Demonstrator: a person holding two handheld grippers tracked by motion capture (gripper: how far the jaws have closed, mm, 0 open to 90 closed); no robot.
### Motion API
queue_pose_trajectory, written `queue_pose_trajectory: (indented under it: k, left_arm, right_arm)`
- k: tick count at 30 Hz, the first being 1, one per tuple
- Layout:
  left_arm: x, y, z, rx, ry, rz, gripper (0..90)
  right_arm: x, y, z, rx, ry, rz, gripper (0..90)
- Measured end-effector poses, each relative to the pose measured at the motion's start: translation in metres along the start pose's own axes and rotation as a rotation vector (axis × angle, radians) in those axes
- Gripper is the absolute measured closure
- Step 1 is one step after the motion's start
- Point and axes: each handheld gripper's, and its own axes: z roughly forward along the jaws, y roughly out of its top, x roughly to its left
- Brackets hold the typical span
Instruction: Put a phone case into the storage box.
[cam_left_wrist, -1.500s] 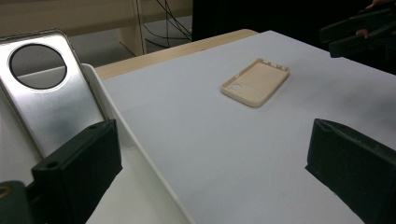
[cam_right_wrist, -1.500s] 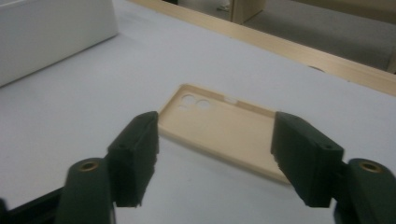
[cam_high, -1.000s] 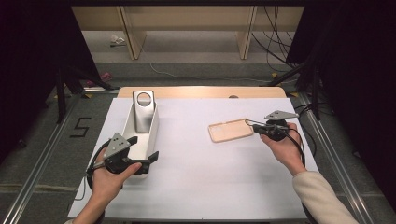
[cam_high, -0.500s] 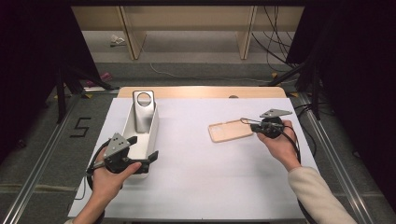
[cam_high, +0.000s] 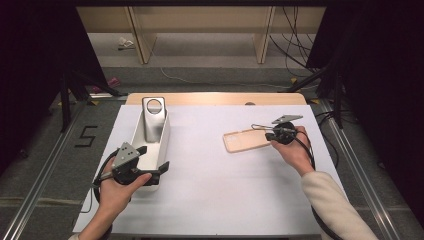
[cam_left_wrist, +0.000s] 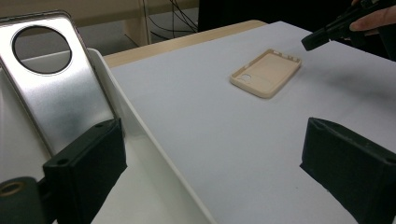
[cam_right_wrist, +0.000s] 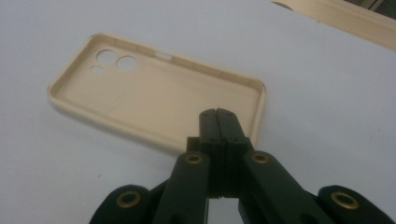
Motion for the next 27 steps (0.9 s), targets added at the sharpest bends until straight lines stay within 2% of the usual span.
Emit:
queue_pose_trajectory:
  k: [7, 13, 27]
  left_arm:
    - [-0.001, 0.0, 0.001, 0.003, -0.004, 0.007, 5.6]
    - [-0.001, 0.0, 0.001, 0.003, -0.006, 0.008, 5.6]
    - [-0.002, -0.001, 0.002, 0.007, -0.009, 0.013, 5.6]
  right_arm:
    - [-0.002, 0.001, 0.011, 0.025, -0.018, -0.001, 90.0]
    - [-0.004, 0.002, 0.022, 0.054, -0.03, -0.022, 90.0]
    - [-0.008, 0.0, 0.03, 0.091, -0.047, -0.026, 90.0]
